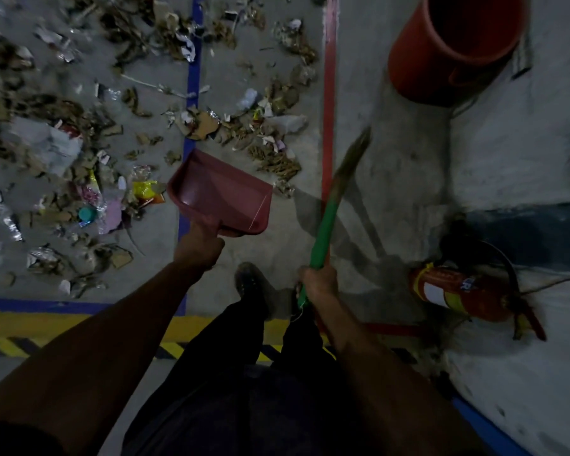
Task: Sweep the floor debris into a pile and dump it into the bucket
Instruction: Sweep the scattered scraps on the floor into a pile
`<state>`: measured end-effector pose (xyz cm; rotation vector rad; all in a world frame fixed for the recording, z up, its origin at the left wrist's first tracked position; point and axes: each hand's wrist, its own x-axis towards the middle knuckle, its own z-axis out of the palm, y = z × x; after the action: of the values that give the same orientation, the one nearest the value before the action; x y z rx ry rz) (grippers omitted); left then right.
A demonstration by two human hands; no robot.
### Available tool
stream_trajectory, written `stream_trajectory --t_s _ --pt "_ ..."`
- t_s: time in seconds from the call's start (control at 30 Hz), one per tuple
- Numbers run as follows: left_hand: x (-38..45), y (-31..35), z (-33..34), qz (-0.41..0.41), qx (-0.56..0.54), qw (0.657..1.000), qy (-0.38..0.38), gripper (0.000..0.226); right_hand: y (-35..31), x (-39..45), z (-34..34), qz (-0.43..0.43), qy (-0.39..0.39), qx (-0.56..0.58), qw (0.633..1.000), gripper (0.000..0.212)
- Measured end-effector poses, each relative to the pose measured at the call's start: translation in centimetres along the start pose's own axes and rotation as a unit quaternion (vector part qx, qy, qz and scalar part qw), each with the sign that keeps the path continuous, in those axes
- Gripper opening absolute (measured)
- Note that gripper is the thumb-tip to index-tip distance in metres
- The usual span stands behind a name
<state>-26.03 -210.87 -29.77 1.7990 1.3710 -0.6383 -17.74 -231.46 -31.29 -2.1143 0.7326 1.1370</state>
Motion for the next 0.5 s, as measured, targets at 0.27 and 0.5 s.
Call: stream_trajectory --t_s 0.27,0.5 --pt "0.8 -2.0 -1.2 -0.011 -0.053 0.998 0.033 0.041 -1.2 -1.8 5.2 0.003 -0.097 -0.157 0.983 0.039" --pt "1.8 -4.1 -2.6 -0.071 -0.127 0.989 0.040 0.021 -9.7 -0.6 9.7 -0.113 -0.139 -0.142 0.974 0.014"
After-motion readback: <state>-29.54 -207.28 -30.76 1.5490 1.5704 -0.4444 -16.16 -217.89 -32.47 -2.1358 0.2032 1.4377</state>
